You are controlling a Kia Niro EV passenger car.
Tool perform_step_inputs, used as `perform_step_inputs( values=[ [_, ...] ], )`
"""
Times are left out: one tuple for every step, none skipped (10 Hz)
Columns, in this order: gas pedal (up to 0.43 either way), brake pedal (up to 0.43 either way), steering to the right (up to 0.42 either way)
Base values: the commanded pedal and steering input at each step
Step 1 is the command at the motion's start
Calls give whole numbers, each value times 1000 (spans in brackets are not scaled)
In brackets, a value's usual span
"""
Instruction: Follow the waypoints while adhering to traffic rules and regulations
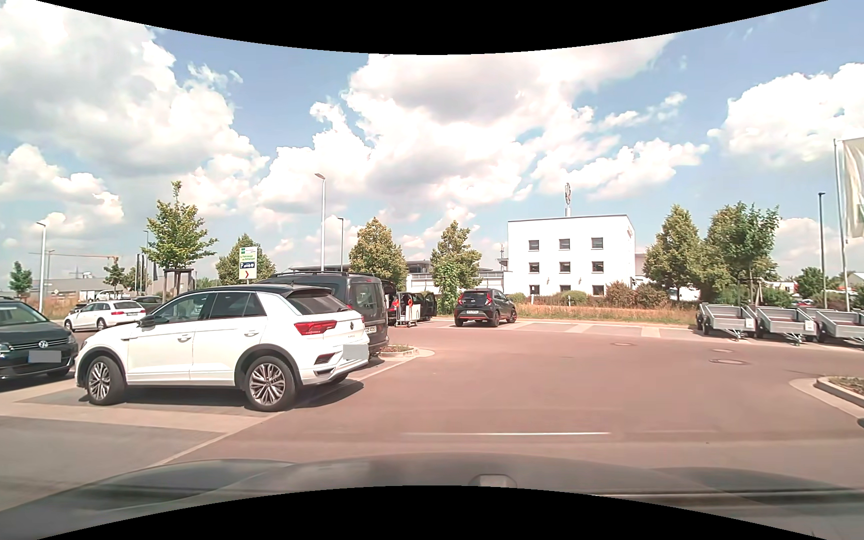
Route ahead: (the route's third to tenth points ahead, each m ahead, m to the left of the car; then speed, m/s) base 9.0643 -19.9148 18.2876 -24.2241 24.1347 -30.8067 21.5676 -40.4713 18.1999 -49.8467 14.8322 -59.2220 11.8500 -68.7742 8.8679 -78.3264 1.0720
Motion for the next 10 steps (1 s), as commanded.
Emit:
perform_step_inputs(
  values=[
    [260, 0, 121],
    [260, 0, 163],
    [268, 0, 193],
    [268, 0, 221],
    [268, 0, 244],
    [260, 0, 253],
    [240, 0, 251],
    [197, 0, 250],
    [177, 0, 251],
    [157, 0, 252]
  ],
)
